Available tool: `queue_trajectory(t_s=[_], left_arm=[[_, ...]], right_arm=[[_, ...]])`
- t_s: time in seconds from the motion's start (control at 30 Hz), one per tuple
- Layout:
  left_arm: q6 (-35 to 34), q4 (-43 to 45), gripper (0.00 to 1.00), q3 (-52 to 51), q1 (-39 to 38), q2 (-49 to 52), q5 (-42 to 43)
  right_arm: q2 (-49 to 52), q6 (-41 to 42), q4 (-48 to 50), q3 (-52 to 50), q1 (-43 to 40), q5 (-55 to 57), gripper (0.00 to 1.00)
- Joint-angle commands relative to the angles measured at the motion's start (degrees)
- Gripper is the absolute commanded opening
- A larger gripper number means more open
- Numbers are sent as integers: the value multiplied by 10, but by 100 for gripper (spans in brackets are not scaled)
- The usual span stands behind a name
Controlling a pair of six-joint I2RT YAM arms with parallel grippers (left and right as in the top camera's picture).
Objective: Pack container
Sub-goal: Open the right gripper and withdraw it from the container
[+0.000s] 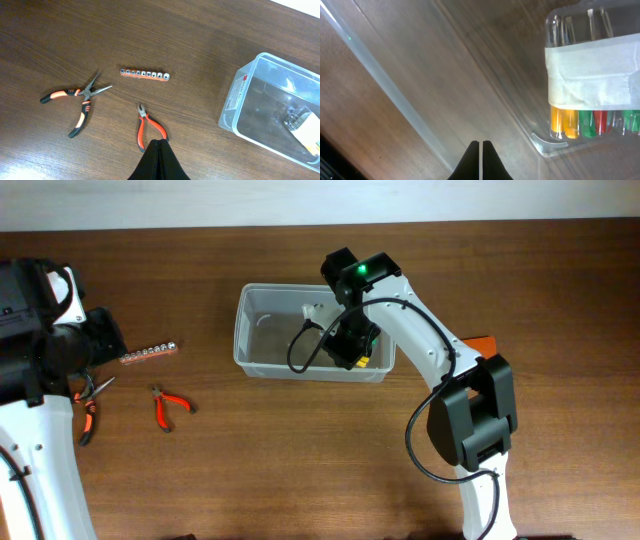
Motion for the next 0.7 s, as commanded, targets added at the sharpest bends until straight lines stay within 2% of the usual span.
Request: queue_trajectory(t_s=[0.0, 0.33, 0.43, 0.67], left_arm=[[14, -2, 2, 8, 2, -4, 6], [16, -2, 2, 8, 2, -4, 6], [18, -3, 2, 8, 2, -4, 6], [18, -3, 2, 8, 2, -4, 6]], right_arm=[[2, 5, -7, -4, 6, -1, 4], [2, 1, 54, -4, 12, -11, 5], [2, -28, 59, -4, 26, -60, 5], [2, -63, 59, -4, 63, -81, 4]])
